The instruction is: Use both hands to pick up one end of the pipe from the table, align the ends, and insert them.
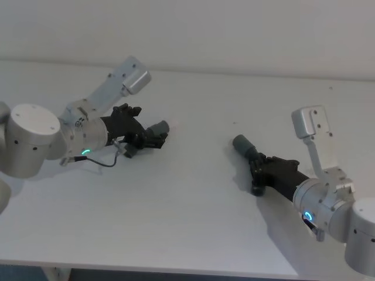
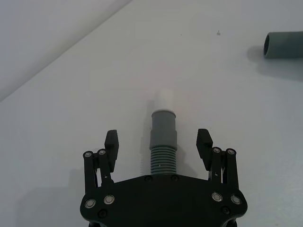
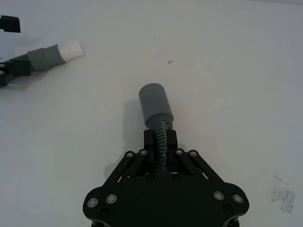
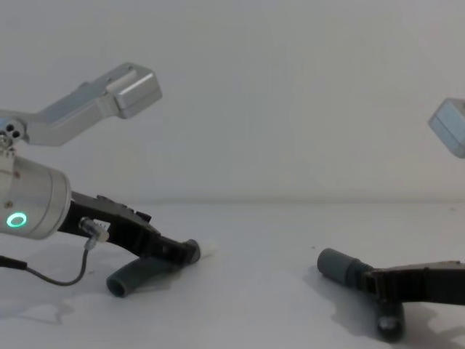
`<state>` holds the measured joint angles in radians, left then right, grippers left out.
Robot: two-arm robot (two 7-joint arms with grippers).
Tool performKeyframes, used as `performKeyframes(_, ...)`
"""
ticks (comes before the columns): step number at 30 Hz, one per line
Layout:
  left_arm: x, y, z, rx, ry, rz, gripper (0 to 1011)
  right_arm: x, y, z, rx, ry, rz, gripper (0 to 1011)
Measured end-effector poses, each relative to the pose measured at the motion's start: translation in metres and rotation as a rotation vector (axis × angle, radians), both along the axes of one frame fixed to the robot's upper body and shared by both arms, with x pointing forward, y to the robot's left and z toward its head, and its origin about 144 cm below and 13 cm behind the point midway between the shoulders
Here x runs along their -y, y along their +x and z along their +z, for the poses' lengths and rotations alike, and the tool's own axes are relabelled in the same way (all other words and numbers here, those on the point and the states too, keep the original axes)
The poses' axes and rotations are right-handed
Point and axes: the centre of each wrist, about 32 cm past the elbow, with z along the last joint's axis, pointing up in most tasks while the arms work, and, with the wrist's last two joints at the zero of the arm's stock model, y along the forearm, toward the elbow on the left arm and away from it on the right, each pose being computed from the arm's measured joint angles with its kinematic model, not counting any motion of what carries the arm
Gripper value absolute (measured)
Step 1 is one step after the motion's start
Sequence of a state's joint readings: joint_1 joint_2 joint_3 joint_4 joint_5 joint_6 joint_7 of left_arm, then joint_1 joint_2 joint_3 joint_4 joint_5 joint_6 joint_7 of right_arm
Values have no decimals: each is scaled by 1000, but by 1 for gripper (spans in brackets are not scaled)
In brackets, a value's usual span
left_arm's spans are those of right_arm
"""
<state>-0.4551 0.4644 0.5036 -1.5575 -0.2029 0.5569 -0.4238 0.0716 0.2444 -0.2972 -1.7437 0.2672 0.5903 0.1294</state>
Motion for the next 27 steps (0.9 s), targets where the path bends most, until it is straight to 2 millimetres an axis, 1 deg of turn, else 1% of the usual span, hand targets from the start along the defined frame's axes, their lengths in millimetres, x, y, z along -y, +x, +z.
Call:
performKeyframes(15, 4, 3, -10, 2, 12, 0, 1000, 0, 0, 0, 0, 0, 0, 147)
performKeyframes(27, 3, 6, -12, -39, -21, 33, 1000, 0, 0, 0, 0, 0, 0, 146)
